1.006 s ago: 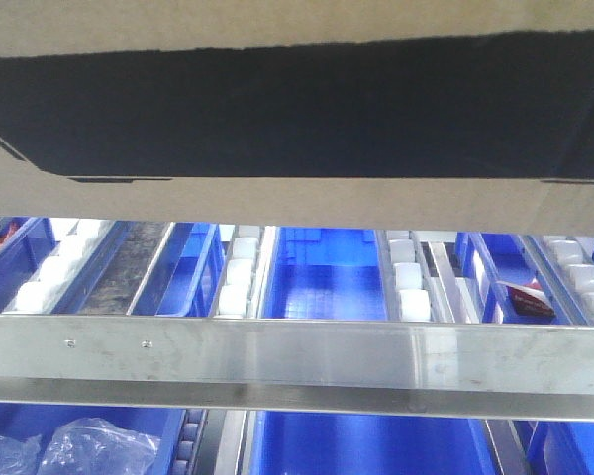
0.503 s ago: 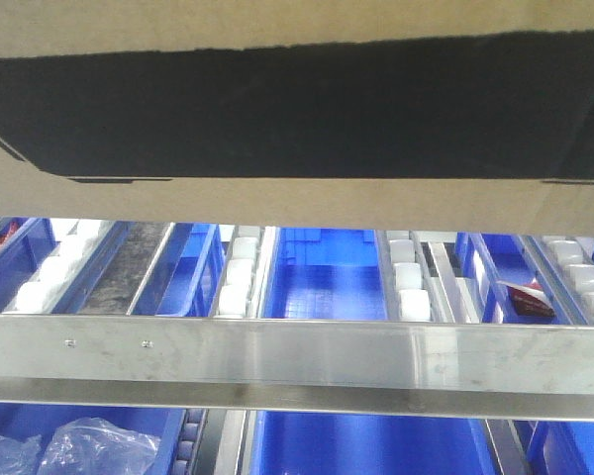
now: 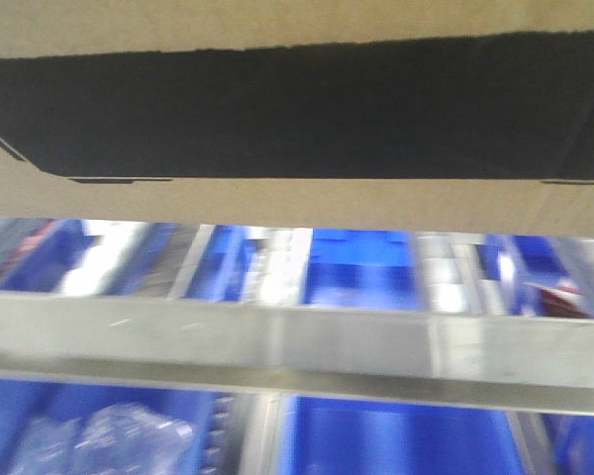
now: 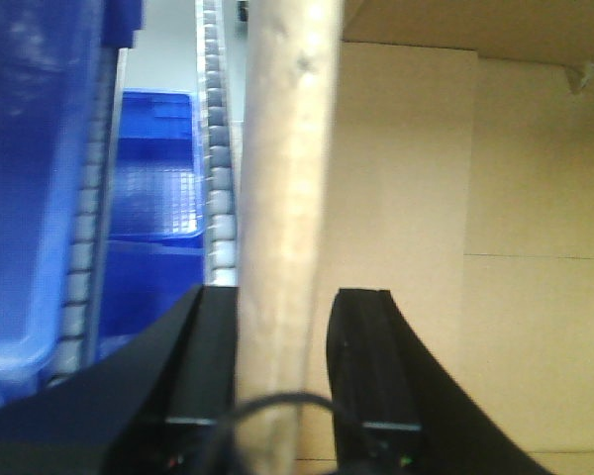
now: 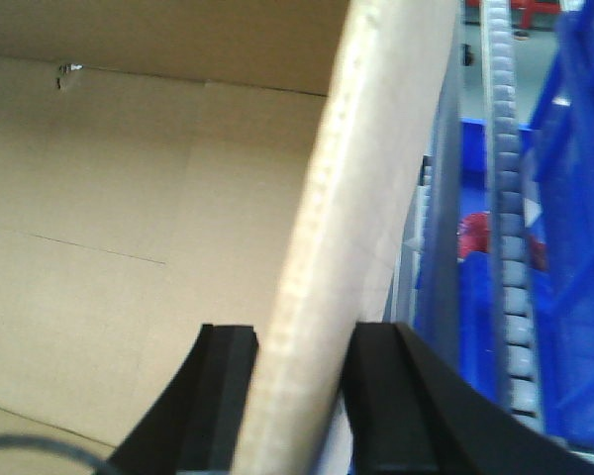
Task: Grab box from left shelf to table start
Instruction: 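Hold the box with both grippers while the base turns away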
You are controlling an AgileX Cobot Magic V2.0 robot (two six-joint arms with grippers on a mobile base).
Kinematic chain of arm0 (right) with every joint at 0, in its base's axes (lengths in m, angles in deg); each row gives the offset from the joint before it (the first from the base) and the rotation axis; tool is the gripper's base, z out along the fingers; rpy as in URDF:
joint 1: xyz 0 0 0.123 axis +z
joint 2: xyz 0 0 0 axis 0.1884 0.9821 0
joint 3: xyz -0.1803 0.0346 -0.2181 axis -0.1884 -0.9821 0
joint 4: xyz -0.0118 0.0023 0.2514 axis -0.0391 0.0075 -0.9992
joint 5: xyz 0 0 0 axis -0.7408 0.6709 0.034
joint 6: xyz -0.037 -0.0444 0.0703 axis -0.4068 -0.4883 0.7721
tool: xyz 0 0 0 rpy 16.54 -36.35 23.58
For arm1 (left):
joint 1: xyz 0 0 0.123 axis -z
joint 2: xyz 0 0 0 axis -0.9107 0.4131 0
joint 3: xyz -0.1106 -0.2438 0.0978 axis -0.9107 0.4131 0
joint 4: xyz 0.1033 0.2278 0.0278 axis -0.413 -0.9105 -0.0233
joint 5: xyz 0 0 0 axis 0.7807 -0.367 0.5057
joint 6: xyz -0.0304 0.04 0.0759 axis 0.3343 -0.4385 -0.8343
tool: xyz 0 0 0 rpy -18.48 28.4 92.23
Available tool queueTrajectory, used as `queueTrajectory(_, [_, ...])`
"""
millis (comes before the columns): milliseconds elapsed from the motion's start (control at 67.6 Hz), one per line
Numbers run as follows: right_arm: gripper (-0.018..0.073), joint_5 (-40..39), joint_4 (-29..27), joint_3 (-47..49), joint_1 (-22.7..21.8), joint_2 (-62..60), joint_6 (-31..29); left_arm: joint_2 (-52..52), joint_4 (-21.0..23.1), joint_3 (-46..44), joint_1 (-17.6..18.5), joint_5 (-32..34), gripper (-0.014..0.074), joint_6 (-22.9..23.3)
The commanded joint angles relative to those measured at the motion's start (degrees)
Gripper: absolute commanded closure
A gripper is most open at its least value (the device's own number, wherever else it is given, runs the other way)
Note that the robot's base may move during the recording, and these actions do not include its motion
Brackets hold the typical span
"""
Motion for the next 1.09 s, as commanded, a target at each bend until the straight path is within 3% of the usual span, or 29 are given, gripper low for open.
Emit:
queueTrajectory(0, [0.0503, -10.76, -4.61, 1.38, -0.05, 1.70, -1.04, -1.44, 8.54, -2.75, 3.20, 21.33, 0.0689, -9.50])
queueTrajectory(1080, [0.0503, -10.58, -4.61, 1.38, 0.00, 1.70, -1.04, -1.44, 8.54, -2.75, 3.20, 21.33, 0.0689, -9.50])
